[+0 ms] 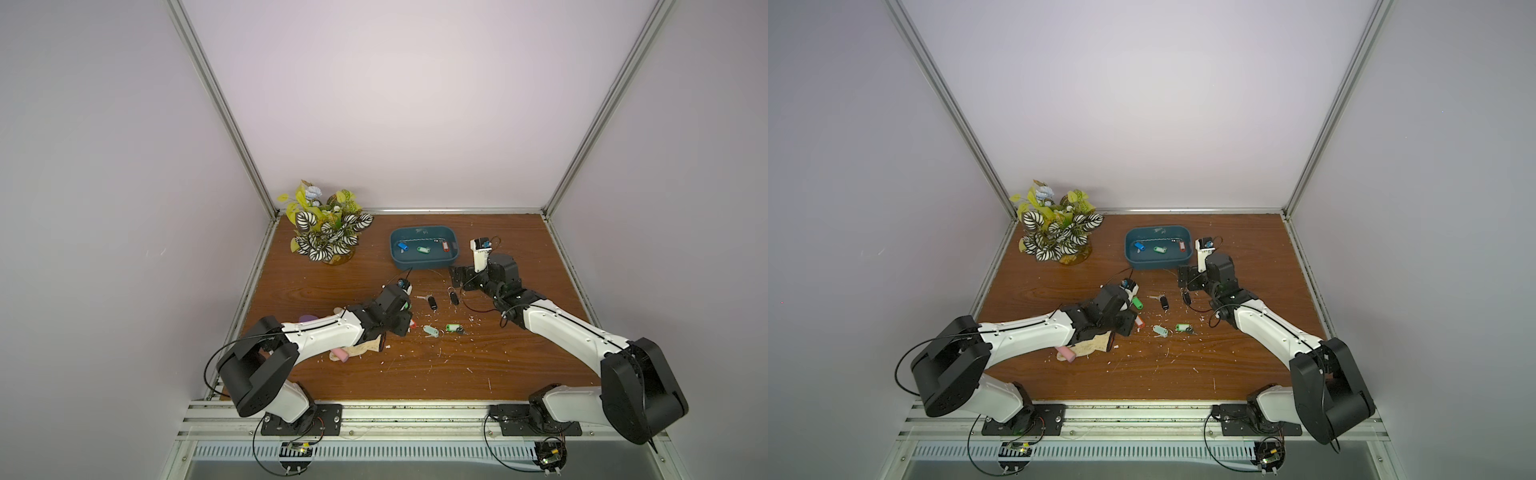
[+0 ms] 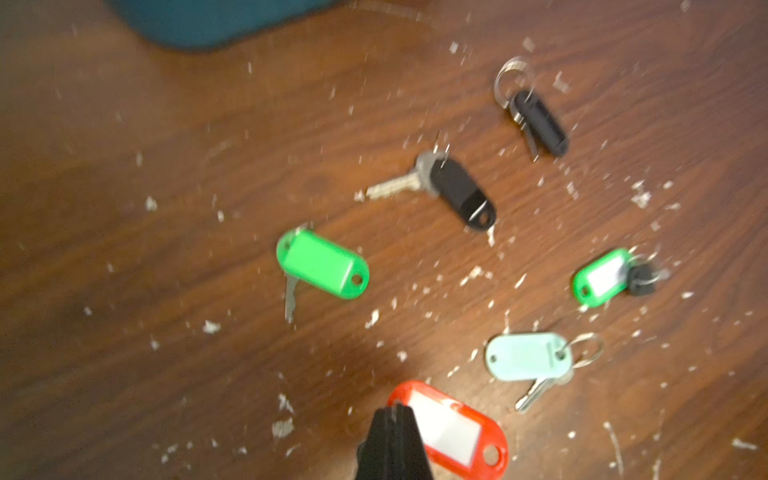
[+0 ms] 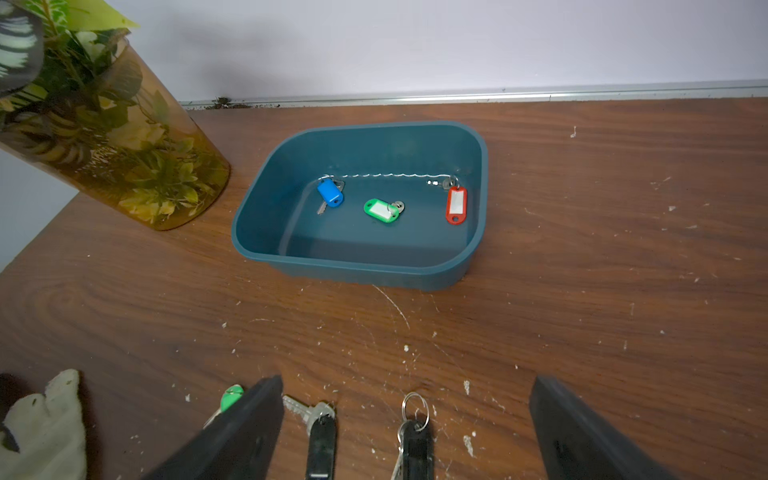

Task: Take the keys out of the storage box
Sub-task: Place the key at the center of the board.

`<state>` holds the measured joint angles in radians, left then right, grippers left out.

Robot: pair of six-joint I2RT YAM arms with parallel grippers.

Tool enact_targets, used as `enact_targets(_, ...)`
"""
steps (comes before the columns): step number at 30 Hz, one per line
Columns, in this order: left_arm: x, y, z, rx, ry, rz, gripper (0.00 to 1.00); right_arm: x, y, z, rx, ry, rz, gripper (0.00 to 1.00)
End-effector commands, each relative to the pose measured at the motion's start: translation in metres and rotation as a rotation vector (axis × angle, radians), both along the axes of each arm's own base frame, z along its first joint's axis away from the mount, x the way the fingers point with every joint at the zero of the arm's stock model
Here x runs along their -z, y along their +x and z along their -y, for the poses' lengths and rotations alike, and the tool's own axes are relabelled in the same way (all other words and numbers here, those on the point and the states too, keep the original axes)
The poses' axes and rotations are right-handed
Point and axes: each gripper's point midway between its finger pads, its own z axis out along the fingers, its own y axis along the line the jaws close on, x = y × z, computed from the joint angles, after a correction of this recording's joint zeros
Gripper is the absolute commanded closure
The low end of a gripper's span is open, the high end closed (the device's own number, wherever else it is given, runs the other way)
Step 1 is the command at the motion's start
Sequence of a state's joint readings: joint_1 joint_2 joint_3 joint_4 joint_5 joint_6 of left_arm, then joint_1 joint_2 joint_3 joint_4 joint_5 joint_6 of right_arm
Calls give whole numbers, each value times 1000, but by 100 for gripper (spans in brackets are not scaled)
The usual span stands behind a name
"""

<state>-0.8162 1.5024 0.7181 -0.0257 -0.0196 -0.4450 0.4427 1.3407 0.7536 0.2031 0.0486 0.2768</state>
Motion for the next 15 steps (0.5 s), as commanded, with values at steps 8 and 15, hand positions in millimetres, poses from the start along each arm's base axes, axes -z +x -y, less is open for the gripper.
enact_targets(8,5,1,17,6,-76,-6,88,-24,14,-3,21,5,12,1)
enact_targets(15,-9,14,6,-18,-2,49,50,-28,35,-16,-5,-24,-9,0)
